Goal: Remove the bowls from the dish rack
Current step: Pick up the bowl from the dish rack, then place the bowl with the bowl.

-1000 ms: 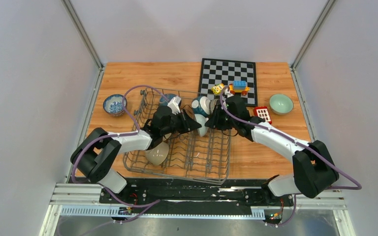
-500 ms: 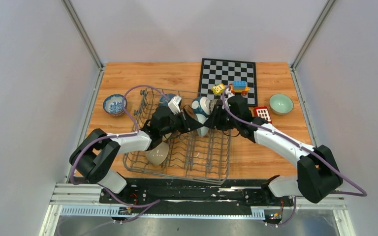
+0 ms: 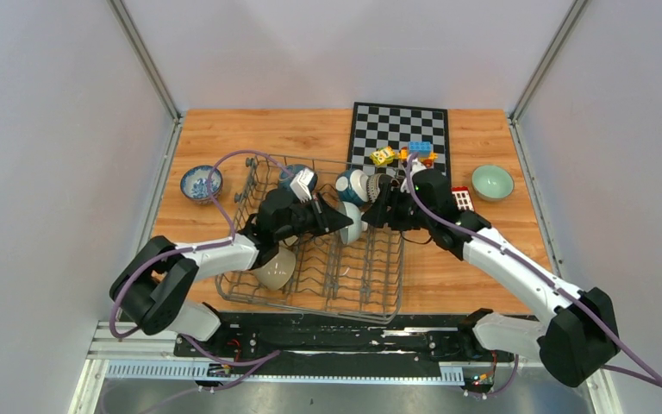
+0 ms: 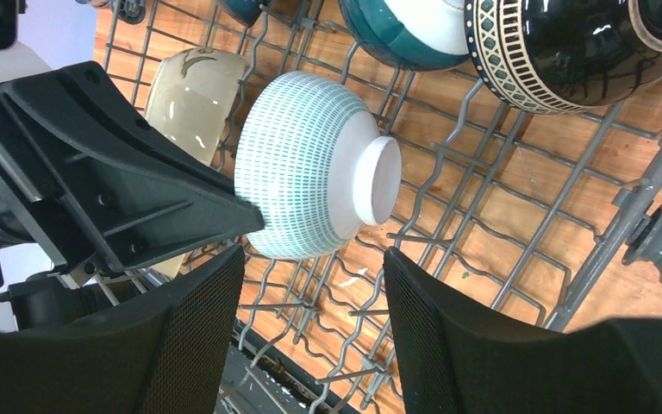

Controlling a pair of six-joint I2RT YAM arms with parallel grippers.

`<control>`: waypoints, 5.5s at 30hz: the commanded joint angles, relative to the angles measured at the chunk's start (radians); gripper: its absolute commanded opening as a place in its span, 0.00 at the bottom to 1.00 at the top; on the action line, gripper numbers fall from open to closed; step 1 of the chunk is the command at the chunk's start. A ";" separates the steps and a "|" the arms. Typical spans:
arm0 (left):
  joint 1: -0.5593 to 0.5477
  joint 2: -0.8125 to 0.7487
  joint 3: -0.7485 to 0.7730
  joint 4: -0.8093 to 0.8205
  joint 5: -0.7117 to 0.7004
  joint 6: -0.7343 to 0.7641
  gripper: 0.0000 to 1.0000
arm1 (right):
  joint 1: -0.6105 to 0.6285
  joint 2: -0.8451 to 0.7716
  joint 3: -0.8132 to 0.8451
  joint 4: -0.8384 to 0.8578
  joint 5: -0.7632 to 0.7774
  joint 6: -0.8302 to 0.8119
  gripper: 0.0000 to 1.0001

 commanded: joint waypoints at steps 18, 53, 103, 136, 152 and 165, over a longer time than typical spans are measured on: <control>-0.003 -0.292 0.052 -0.214 0.042 0.175 0.00 | -0.001 -0.276 0.051 -0.164 0.235 -0.088 0.72; -0.179 -0.227 0.402 -0.825 -0.094 0.636 0.00 | -0.001 -0.388 -0.007 -0.269 0.056 -0.086 0.75; -0.800 -0.533 0.214 -1.032 -0.495 1.911 0.00 | 0.335 0.195 0.820 -0.898 0.089 -0.714 0.55; -0.836 -0.559 0.176 -0.997 -0.479 1.869 0.00 | 0.468 0.305 0.709 -0.862 0.214 -0.729 0.39; -0.836 -0.563 0.165 -0.981 -0.486 1.858 0.00 | 0.481 0.326 0.696 -0.861 0.206 -0.733 0.28; -0.836 -0.559 0.163 -0.937 -0.611 1.735 0.33 | 0.477 0.307 0.678 -0.864 0.323 -0.673 0.00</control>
